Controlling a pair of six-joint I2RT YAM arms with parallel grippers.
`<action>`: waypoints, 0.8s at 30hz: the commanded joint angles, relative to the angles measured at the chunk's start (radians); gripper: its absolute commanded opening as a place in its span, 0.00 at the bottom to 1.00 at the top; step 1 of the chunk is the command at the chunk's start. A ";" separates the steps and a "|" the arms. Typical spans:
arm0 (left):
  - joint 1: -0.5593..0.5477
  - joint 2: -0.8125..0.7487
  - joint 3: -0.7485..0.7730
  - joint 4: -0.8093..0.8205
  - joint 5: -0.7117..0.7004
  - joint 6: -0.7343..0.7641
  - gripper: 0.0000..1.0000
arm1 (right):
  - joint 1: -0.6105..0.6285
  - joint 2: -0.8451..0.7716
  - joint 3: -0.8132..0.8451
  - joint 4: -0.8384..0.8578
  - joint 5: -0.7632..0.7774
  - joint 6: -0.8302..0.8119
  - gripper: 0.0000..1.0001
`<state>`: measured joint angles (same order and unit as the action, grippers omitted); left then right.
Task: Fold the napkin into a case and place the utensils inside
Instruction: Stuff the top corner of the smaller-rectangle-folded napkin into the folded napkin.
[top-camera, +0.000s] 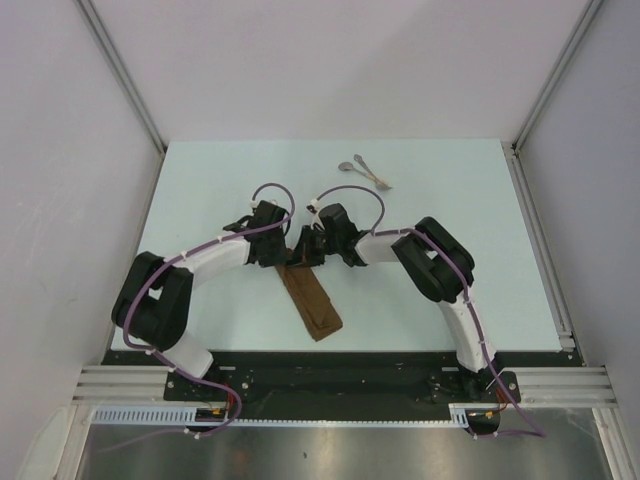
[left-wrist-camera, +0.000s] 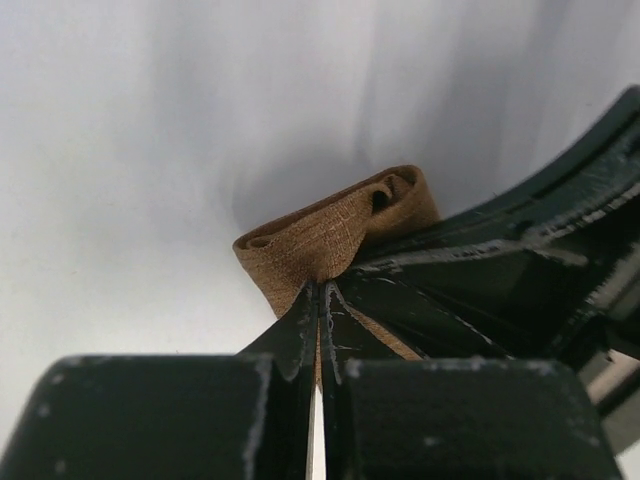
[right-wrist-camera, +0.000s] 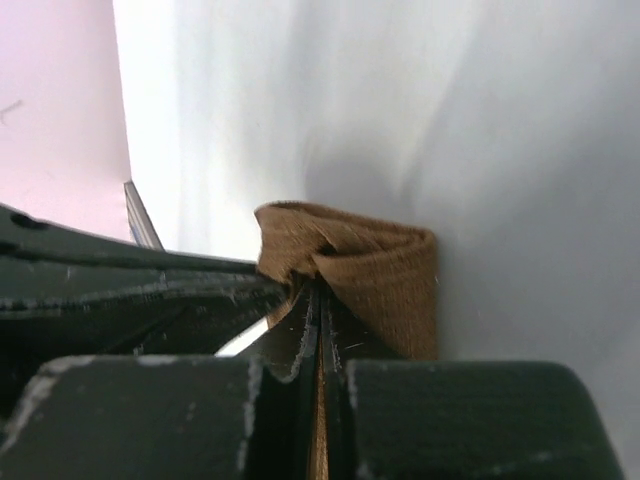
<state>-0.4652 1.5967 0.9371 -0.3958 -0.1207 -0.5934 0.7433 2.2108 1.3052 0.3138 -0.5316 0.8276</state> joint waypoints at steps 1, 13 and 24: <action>-0.010 -0.004 0.012 0.084 0.046 -0.002 0.00 | 0.005 0.061 0.066 0.031 0.036 0.014 0.00; 0.005 0.075 0.034 0.091 0.062 -0.077 0.00 | -0.015 -0.003 0.077 -0.037 -0.001 0.012 0.00; 0.011 -0.187 -0.046 0.071 0.073 -0.057 0.24 | 0.002 -0.246 0.069 -0.427 0.065 -0.226 0.08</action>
<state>-0.4545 1.5368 0.9012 -0.3206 -0.0704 -0.6487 0.7208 2.0686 1.3579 0.0502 -0.5175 0.7490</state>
